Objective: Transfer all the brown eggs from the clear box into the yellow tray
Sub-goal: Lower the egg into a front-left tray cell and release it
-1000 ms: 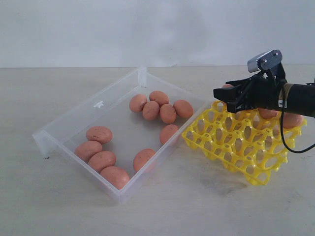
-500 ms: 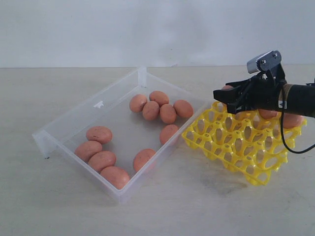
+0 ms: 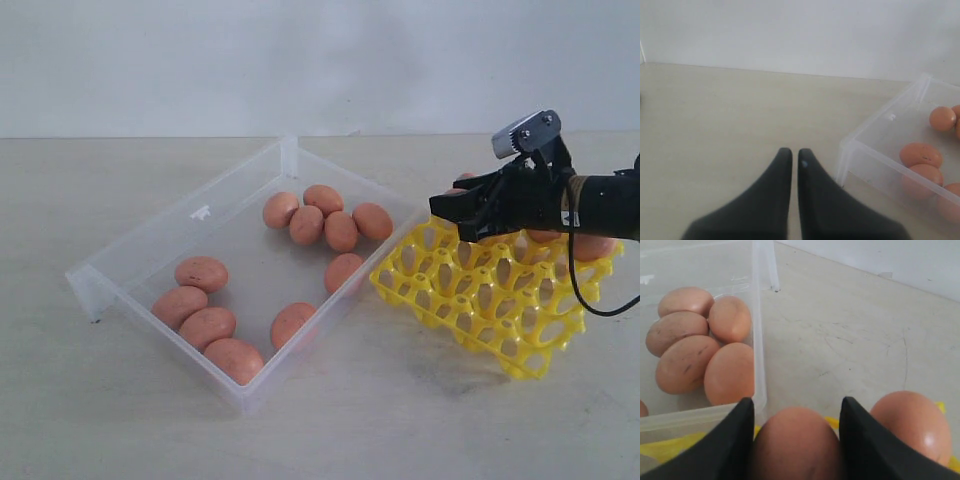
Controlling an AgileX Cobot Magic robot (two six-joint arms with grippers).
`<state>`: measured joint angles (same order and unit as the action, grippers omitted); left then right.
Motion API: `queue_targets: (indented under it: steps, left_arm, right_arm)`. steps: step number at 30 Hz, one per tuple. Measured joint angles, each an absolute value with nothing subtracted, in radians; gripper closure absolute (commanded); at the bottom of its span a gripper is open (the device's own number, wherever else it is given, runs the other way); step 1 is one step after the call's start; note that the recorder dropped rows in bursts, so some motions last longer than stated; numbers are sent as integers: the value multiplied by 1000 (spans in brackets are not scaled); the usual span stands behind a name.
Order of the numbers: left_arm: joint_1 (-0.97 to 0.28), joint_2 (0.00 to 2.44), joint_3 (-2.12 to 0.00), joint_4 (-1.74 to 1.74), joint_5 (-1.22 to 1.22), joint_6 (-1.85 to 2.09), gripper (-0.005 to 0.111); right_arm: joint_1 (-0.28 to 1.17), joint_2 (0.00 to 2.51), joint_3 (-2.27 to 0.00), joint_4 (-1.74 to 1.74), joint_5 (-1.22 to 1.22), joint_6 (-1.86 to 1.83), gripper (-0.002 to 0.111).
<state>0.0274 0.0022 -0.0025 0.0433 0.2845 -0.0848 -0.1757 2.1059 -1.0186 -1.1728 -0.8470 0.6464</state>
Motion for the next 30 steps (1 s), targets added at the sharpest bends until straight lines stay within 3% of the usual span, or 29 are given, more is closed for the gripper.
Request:
queue_targets:
  steps: [10, 17, 19, 30]
  left_arm:
    - [27, 2, -3, 43, 284, -85, 103]
    - [27, 2, -3, 43, 284, -85, 103]
    - [27, 2, -3, 43, 284, -85, 103]
    - [27, 2, -3, 43, 284, -85, 103]
  right_arm:
    - [-148, 2106, -1023, -1152, -814, 646, 94]
    - [-148, 2106, -1023, -1152, -787, 646, 62]
    - [-148, 2106, -1023, -1151, -786, 646, 57]
    - [-148, 2106, -1023, -1141, -909, 646, 57]
